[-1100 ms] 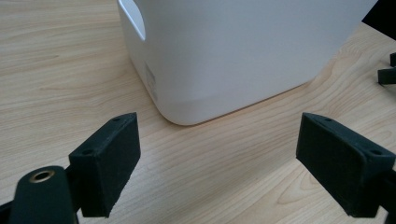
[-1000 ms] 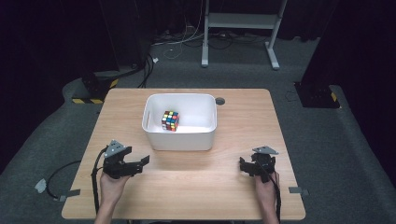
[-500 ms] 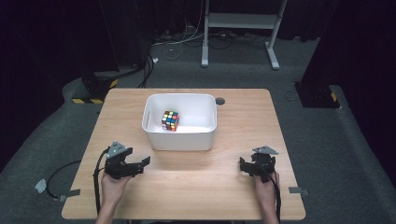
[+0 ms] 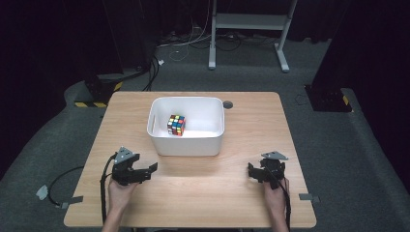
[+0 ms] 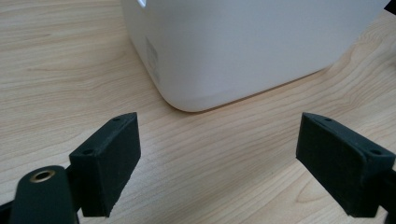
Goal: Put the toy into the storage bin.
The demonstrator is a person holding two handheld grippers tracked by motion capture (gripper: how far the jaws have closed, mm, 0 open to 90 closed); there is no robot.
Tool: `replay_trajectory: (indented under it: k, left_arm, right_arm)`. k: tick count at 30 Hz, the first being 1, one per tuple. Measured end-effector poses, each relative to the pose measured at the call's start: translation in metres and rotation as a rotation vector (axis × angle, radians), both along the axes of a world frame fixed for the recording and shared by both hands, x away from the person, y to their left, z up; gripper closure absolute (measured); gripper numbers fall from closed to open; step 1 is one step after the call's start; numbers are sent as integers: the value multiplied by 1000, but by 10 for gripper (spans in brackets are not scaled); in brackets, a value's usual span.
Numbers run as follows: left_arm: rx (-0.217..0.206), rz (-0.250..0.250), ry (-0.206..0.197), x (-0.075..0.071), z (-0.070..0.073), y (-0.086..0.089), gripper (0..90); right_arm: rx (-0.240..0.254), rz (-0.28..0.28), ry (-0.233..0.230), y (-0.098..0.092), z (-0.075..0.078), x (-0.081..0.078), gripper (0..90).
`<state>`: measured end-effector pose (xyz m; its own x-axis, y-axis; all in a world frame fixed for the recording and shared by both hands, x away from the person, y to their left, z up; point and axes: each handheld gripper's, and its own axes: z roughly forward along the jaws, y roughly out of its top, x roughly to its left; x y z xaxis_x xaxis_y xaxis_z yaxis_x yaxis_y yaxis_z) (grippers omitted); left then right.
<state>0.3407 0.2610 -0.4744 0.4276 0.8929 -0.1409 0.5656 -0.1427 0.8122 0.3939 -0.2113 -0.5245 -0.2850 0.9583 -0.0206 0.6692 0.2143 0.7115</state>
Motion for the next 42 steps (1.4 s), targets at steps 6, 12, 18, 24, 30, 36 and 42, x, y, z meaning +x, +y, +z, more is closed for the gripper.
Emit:
replay_trajectory:
  k: [6,12,18,24,30,36,42]
  left_arm:
    - [4,0,7,1,-5,-2,142]
    - [13,0,11,1,-8,-4,142]
    - [29,0,18,2,-10,-5,143]
    - [56,1,14,3,-14,-11,143]
    - [77,-4,18,5,-17,-15,143]
    - [88,1,22,6,-23,-17,143]
    - [100,8,29,8,-29,-19,143]
  right_arm:
    - [0,0,0,0,0,0,145]
    - [0,0,0,0,0,0,145]
    - [0,-1,0,0,0,0,145]
    - [0,-1,0,0,0,0,145]
    - [1,-2,1,0,0,0,145]
    - [1,-2,1,0,0,0,145]
    - [1,-2,1,0,0,0,145]
